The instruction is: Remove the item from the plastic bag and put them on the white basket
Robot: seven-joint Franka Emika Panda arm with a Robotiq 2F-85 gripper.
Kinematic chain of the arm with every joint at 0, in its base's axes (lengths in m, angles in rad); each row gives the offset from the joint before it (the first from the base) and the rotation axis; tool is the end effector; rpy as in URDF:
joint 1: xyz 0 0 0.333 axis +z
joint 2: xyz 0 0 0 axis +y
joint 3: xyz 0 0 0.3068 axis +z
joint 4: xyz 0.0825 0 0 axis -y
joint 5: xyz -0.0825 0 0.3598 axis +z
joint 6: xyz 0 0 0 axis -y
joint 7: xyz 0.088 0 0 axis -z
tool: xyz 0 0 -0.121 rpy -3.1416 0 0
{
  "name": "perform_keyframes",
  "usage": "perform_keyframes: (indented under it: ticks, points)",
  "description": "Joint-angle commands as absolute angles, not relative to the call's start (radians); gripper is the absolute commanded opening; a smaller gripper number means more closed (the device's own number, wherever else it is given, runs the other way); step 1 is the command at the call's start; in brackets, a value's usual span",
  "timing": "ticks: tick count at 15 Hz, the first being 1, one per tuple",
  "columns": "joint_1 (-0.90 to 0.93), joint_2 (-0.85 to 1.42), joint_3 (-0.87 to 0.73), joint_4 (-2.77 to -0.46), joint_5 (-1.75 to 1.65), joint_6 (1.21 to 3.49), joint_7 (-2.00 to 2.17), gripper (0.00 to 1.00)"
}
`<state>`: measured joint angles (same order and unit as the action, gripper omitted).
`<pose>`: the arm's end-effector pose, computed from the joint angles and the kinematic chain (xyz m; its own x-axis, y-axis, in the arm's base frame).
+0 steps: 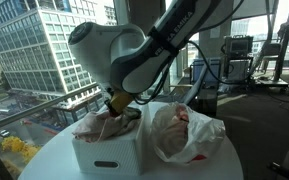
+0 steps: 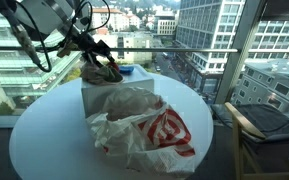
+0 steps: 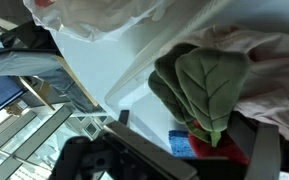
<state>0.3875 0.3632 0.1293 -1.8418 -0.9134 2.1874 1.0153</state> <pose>0.5616 0.2694 0.3362 0.8911 0.1559 0.4261 -0.0712 -0.8794 0.4707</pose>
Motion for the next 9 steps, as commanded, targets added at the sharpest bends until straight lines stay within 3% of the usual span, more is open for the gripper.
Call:
perform_keyframes:
  ticks: [1,9]
  points:
    - [0.377,0.357,0.141,-1.849,-0.917,2.184,1.023,1.00]
    - [0.347,0.233,0.175,-1.925,-0.714,2.139,0.957,1.00]
